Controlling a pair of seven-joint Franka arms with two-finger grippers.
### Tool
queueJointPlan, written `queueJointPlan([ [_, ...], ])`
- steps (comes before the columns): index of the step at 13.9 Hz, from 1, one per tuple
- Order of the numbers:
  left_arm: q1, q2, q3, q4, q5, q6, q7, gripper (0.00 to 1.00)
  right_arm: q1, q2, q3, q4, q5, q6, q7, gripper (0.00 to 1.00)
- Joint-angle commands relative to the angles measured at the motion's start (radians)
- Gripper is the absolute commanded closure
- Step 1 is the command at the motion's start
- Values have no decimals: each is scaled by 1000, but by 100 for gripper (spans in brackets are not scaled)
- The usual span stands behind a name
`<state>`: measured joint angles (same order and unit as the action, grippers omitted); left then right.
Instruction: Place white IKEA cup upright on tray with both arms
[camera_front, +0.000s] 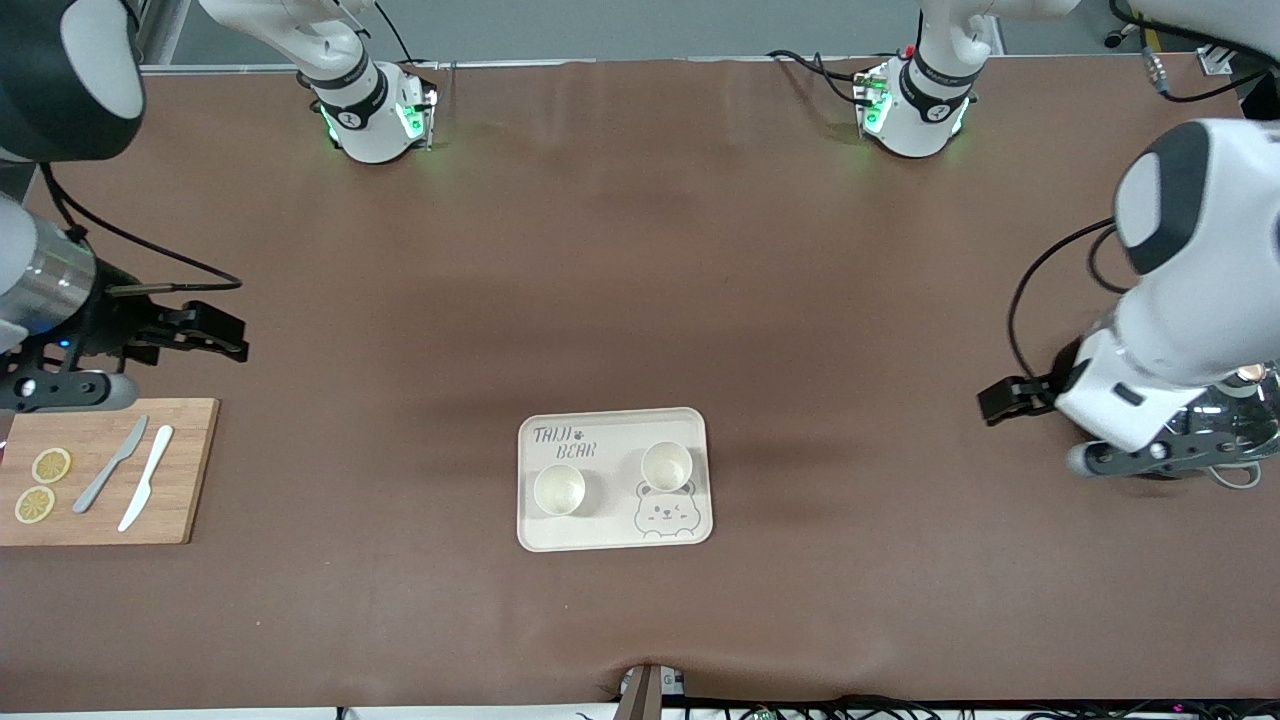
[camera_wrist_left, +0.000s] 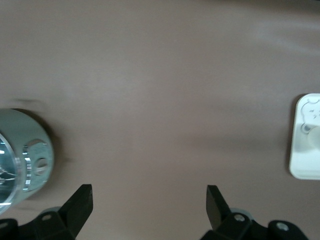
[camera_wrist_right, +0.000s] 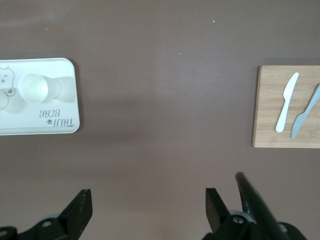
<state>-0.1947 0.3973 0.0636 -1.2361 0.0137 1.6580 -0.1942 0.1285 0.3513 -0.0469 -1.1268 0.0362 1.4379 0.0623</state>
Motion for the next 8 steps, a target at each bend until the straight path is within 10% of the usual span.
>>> queueJointPlan([
  [1, 46, -87, -10, -66, 6, -23, 77, 0, -53, -17, 21, -25, -13, 1, -48, 0],
  [8, 77, -245, -8, -186, -3, -26, 96, 0, -89, -17, 21, -27, -4, -1, -65, 0],
])
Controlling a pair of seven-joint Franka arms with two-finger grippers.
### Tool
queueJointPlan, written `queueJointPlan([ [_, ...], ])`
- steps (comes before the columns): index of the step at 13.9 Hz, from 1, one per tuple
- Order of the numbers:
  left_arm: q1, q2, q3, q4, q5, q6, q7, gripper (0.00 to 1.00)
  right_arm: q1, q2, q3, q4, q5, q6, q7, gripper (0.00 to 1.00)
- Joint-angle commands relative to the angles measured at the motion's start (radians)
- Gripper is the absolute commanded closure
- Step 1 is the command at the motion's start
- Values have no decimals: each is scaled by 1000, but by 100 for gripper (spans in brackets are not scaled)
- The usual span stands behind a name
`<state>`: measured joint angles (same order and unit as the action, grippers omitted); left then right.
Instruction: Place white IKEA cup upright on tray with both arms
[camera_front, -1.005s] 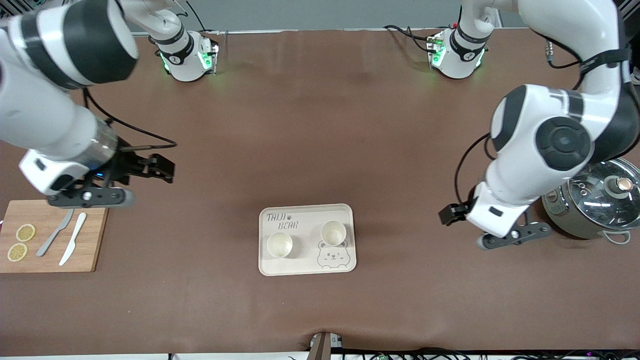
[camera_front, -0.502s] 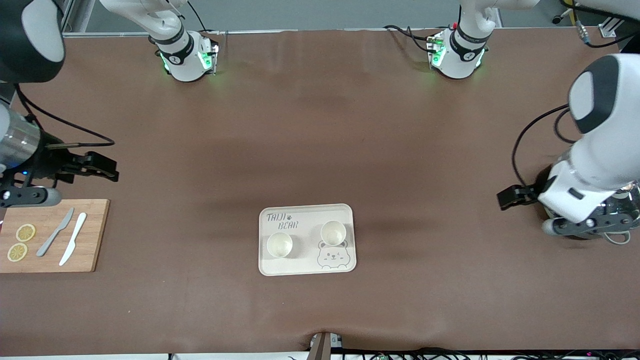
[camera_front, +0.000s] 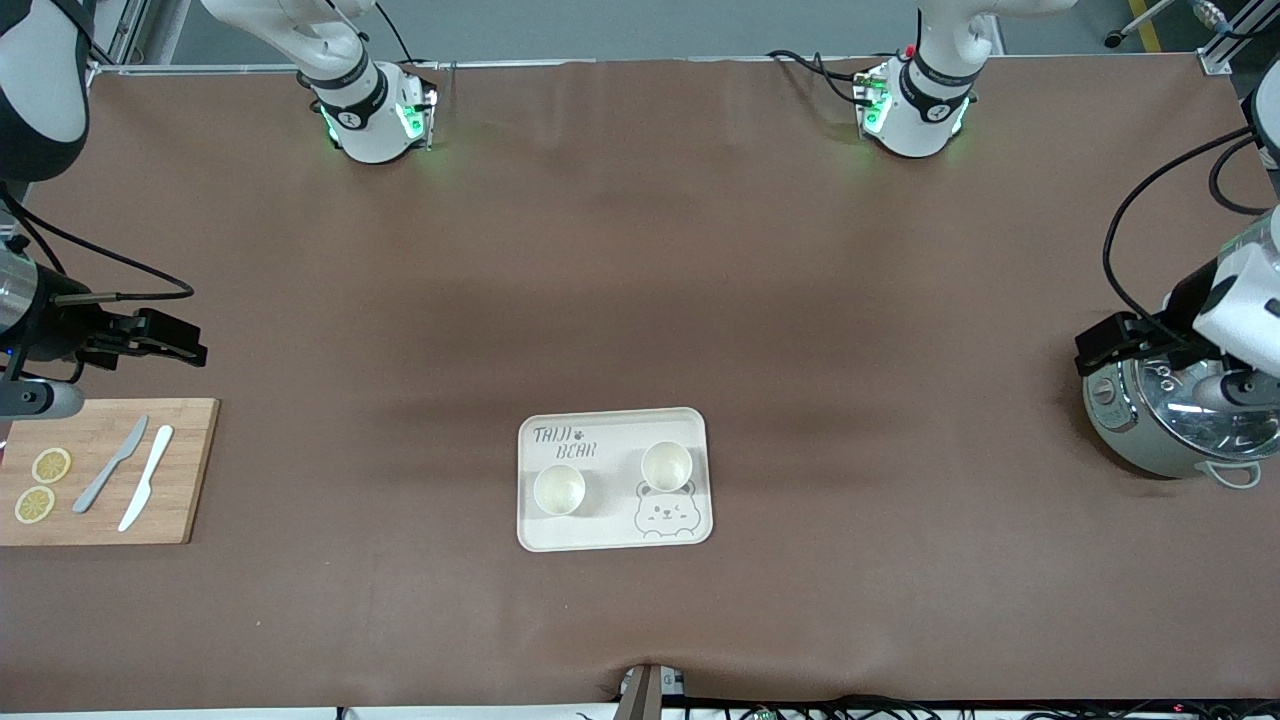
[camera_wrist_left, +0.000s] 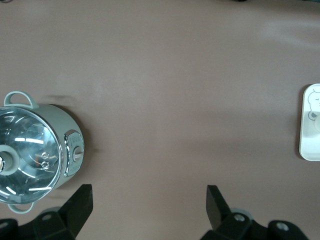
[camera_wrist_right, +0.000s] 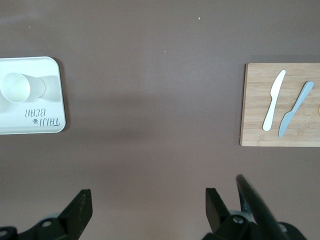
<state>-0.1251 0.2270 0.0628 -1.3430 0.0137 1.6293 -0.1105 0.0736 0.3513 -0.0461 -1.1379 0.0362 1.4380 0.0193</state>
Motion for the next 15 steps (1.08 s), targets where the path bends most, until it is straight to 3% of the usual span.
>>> queueJointPlan([
  [1, 7, -101, -8, -105, -3, 3, 12, 0, -38, -17, 20, -16, -6, -1, -47, 0],
  [7, 5, -199, -8, -194, -1, 1, 5, 0, -89, -18, 20, -16, -9, -2, -88, 0],
  [15, 5, -183, -1, -128, -1, -11, 5, 0, -94, -18, 20, -16, -10, -1, -145, 0],
])
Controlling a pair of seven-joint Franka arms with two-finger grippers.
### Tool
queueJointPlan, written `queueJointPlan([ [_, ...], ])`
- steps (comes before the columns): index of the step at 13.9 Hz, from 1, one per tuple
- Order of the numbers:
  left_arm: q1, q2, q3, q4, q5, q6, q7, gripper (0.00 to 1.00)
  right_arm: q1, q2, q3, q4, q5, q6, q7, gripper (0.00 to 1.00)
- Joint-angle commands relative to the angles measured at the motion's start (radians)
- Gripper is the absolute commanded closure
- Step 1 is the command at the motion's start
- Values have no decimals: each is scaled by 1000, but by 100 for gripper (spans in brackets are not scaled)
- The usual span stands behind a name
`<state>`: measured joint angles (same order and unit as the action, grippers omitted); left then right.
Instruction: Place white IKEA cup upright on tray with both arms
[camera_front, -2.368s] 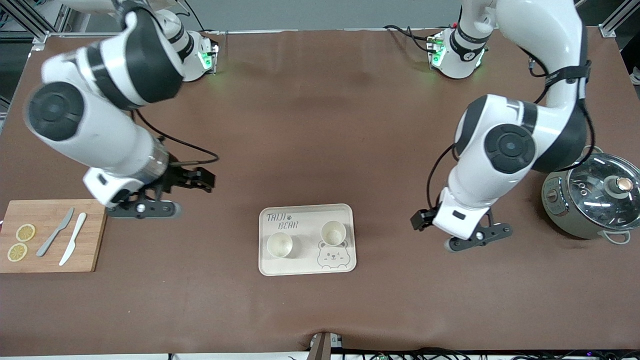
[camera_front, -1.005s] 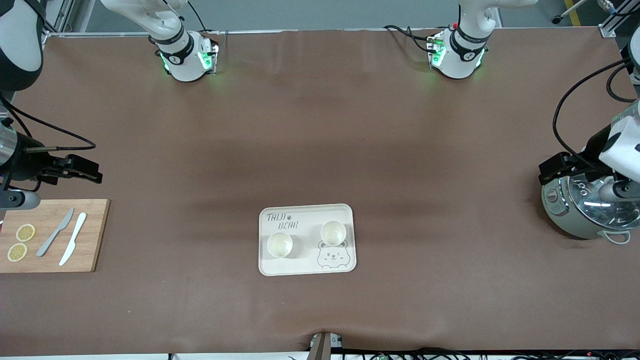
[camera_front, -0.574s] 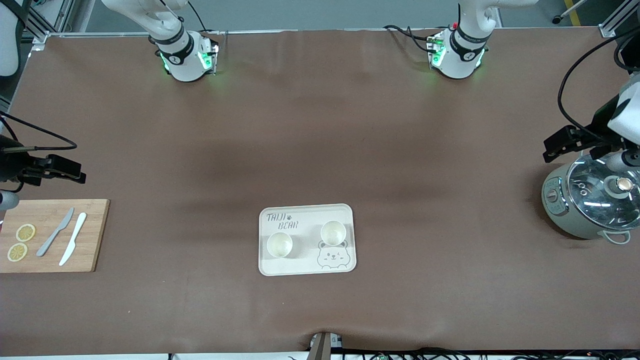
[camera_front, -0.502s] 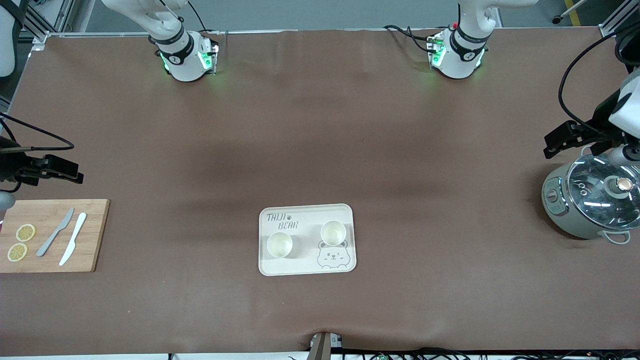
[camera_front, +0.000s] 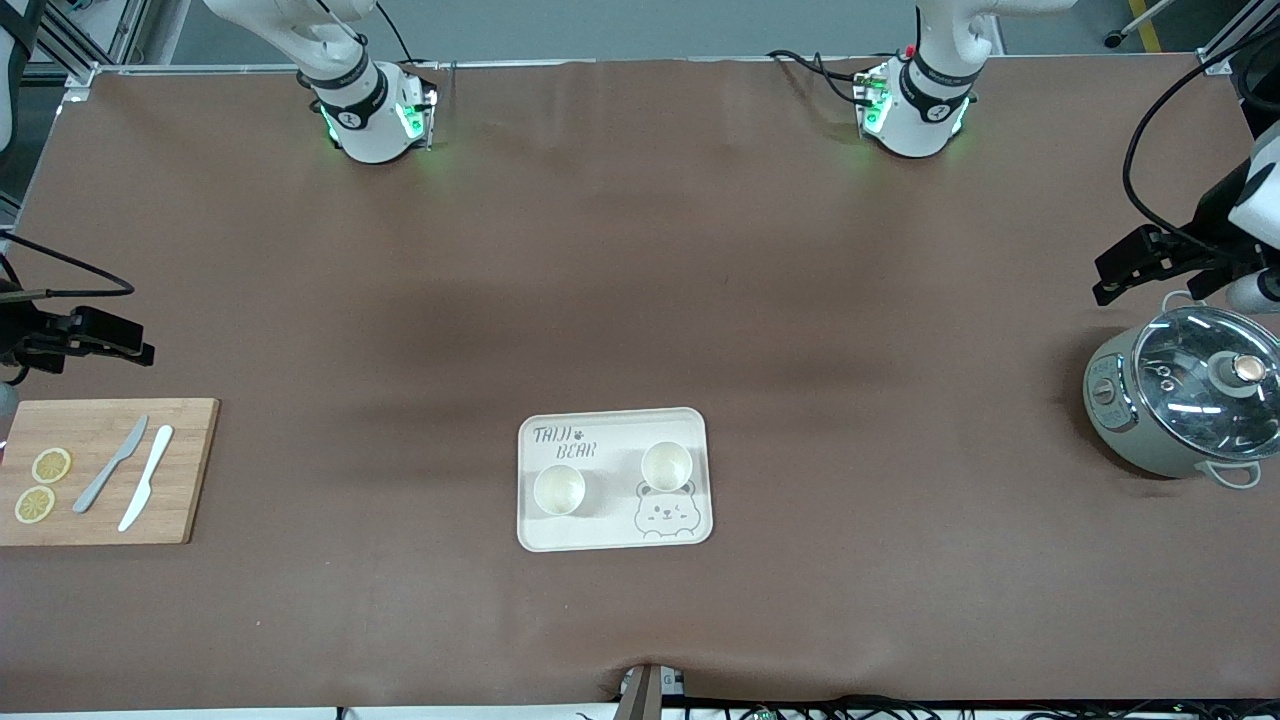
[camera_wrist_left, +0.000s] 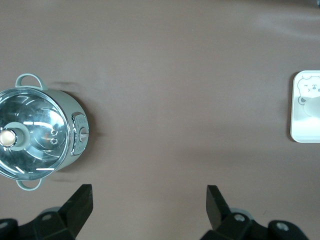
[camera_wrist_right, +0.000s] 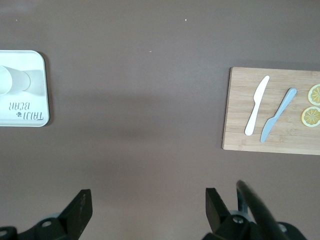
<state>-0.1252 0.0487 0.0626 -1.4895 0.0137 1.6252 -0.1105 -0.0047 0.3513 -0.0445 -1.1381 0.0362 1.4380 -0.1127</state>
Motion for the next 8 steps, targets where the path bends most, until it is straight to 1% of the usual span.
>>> queueJointPlan([
  [1, 4, 0, -1, 21, -1, -7, 5, 0, -15, -18, 18, -15, -10, -1, -13, 0],
  [8, 6, 2, 0, 34, -6, -11, 6, 0, -11, -18, 20, -15, -7, -1, -13, 0],
])
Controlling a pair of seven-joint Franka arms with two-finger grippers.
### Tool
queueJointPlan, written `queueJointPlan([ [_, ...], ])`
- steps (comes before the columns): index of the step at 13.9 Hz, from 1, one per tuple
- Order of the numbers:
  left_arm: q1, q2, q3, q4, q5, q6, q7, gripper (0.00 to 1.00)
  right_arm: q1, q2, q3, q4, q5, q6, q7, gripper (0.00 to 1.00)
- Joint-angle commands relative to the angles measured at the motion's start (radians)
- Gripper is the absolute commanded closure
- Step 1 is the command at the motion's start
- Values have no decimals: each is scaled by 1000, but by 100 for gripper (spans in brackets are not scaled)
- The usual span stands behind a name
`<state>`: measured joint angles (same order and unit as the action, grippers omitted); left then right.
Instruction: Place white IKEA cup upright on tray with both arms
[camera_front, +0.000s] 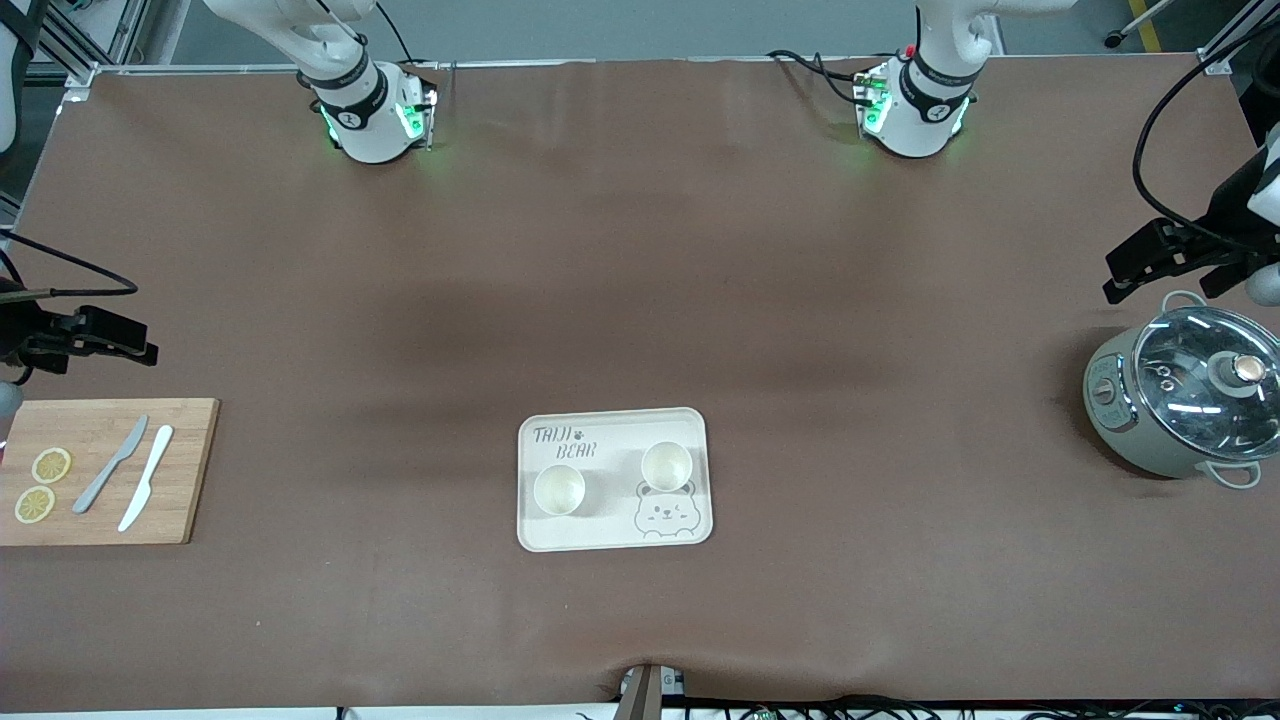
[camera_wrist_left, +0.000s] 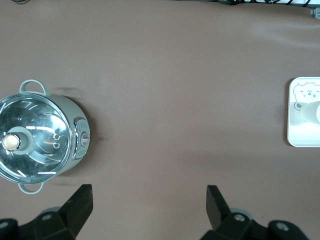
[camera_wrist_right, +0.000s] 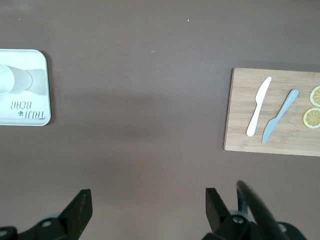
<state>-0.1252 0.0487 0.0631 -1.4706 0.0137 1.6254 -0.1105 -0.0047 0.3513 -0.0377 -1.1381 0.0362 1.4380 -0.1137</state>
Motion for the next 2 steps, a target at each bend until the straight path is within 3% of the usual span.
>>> queueJointPlan([
  [1, 6, 2, -2, 15, -6, -12, 6, 0, -11, -18, 13, -15, -6, -1, -12, 0],
  [2, 7, 2, 0, 15, -6, -15, 6, 0, -12, -18, 13, -15, -6, -1, -12, 0],
])
